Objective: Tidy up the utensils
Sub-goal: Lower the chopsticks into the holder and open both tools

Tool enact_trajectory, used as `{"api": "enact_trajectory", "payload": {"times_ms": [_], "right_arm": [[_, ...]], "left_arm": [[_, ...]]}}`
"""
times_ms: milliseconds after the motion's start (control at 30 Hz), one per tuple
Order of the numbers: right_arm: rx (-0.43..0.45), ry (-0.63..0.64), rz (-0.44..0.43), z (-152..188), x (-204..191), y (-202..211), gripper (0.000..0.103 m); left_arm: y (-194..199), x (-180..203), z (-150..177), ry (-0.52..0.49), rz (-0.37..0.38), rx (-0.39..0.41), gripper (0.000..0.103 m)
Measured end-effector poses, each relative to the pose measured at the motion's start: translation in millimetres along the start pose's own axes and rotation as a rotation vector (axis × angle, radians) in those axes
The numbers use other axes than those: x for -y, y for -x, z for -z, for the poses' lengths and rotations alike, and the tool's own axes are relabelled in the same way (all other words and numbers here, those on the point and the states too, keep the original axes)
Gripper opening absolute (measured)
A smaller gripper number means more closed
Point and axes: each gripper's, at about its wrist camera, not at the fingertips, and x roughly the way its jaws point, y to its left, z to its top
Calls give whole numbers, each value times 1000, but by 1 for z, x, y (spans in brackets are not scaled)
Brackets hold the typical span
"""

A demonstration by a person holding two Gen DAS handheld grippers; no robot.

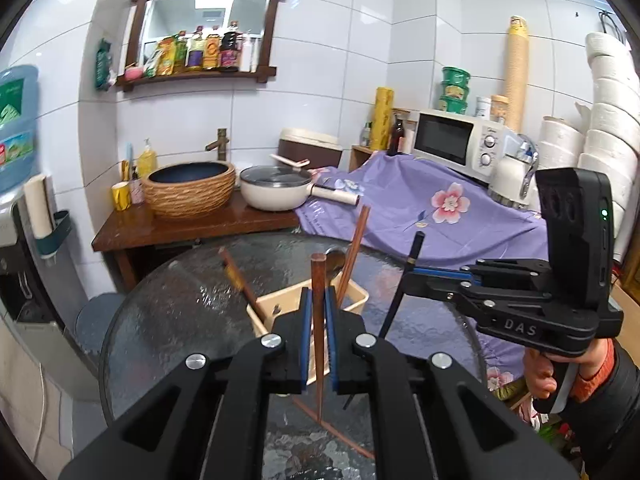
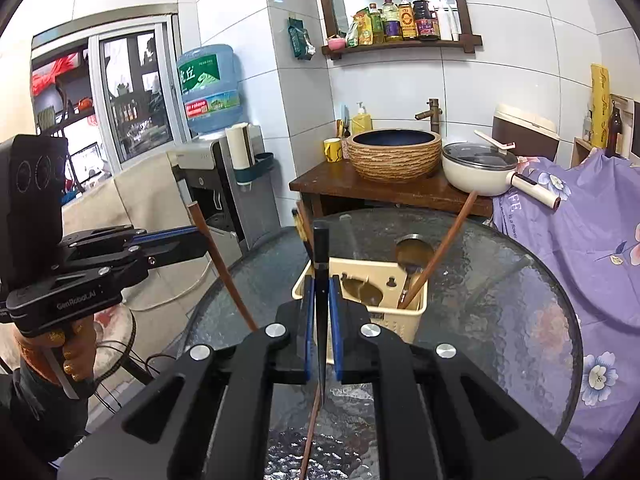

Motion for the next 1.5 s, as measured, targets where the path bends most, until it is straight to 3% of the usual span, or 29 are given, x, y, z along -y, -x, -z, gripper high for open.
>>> {"api": "enact_trajectory", "payload": {"times_ms": [300, 567, 667, 800, 1067, 1267, 1500], "right_arm": [[63, -24, 29, -71, 14, 26, 8], [120, 0, 112, -127, 24, 27, 8], [127, -9, 128, -137, 31, 16, 8], [108, -11, 153, -129, 41, -8, 8], [33, -65, 127, -80, 58, -66, 8], [-9, -71, 138, -54, 63, -90, 8], [-36, -88, 148, -39, 69, -103, 8]], "left_arm": [[5, 7, -74, -9, 32, 45, 7], [0, 8, -130, -34, -21, 92, 7], [-8, 0, -137, -17, -27, 95, 7], [-32, -11, -125, 6, -52, 66, 7], [-82, -32, -79, 68, -75, -20, 7], [-106, -41, -43, 98, -78, -82, 7], [-122, -46, -25, 107, -89, -121, 7]]}}
